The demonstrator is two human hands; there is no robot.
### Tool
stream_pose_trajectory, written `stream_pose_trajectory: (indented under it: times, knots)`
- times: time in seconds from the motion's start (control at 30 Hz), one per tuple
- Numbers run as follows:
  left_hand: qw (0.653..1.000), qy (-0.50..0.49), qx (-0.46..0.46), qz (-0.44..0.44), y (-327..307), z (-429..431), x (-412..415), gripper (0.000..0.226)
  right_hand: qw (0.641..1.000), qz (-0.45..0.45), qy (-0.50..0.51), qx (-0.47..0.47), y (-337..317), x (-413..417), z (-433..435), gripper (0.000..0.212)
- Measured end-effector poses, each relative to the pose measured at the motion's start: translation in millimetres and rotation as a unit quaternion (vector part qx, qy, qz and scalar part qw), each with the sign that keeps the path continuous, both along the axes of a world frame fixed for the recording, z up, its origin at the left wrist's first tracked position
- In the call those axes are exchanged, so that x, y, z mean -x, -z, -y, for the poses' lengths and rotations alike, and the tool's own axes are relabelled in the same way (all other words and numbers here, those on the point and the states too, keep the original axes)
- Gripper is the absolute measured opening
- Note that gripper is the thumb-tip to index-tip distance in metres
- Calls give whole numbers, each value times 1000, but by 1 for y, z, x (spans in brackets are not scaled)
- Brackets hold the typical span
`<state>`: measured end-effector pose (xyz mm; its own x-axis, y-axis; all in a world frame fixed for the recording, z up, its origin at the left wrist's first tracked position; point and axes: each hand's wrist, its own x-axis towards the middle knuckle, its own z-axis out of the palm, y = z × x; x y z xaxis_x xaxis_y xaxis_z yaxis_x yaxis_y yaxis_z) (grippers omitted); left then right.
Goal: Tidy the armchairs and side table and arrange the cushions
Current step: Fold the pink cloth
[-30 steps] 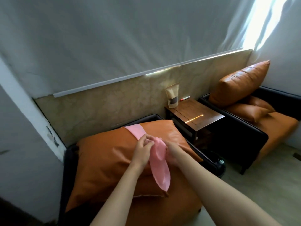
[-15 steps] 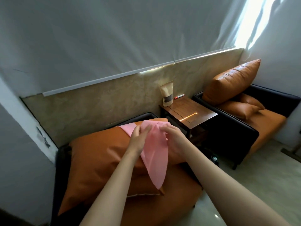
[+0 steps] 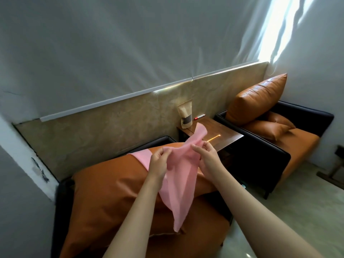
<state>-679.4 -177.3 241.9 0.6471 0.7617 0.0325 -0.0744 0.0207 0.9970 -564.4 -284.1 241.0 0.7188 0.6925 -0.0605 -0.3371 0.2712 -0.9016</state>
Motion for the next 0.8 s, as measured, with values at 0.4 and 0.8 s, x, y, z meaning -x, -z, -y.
stream_pose_trajectory:
  times: [0.4, 0.8]
  knots:
    - [993, 46, 109, 14, 3, -29, 15, 42, 998, 6, -60, 1, -17, 1, -16, 13]
    - [991, -80, -9, 105, -32, -35, 26, 12, 976, 205, -34, 67, -48, 1, -11, 10]
